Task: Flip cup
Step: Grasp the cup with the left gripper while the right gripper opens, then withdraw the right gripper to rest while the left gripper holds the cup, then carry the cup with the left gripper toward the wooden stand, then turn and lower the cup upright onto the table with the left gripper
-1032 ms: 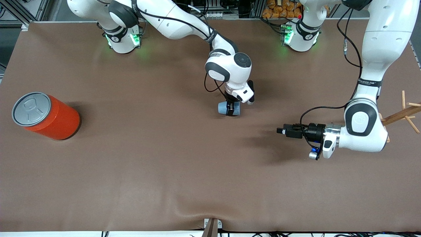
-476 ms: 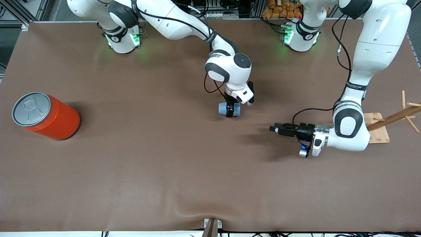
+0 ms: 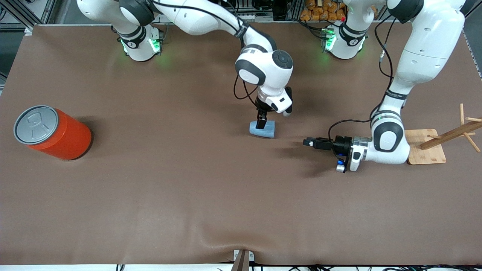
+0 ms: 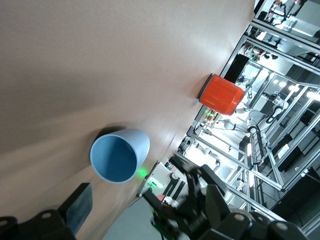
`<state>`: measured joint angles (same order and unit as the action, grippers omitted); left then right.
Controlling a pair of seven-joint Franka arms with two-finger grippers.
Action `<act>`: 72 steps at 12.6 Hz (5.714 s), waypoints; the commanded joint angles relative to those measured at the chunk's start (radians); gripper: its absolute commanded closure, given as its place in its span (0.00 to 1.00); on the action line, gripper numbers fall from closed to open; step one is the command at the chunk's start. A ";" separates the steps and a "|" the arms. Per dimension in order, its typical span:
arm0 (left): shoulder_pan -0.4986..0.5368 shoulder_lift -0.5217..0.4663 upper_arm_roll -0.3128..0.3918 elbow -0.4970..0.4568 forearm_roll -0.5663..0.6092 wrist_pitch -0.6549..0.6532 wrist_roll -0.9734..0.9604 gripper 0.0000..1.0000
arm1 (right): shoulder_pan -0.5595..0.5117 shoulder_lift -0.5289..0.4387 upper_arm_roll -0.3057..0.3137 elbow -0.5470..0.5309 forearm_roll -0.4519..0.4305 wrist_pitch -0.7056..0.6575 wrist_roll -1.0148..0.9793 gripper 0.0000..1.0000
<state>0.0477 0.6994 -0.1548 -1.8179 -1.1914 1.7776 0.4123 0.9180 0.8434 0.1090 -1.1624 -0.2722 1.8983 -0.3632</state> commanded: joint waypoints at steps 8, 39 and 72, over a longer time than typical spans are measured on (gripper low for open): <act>-0.081 0.009 -0.003 -0.061 -0.198 0.134 0.164 0.00 | -0.445 -0.243 0.011 0.075 0.160 -0.266 0.010 0.00; -0.253 -0.107 0.043 0.066 0.011 0.333 -0.151 1.00 | -0.921 -0.908 -0.063 -0.408 0.318 -0.360 0.673 0.00; -0.039 -0.357 0.092 0.202 1.205 0.282 -0.440 0.00 | -0.930 -0.906 -0.068 -0.410 0.301 -0.349 0.420 0.00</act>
<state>0.0005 0.3860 -0.0625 -1.6928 -0.0148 2.1614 -0.0063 -0.0019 -0.0657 0.0369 -1.5793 0.0310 1.5559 0.0694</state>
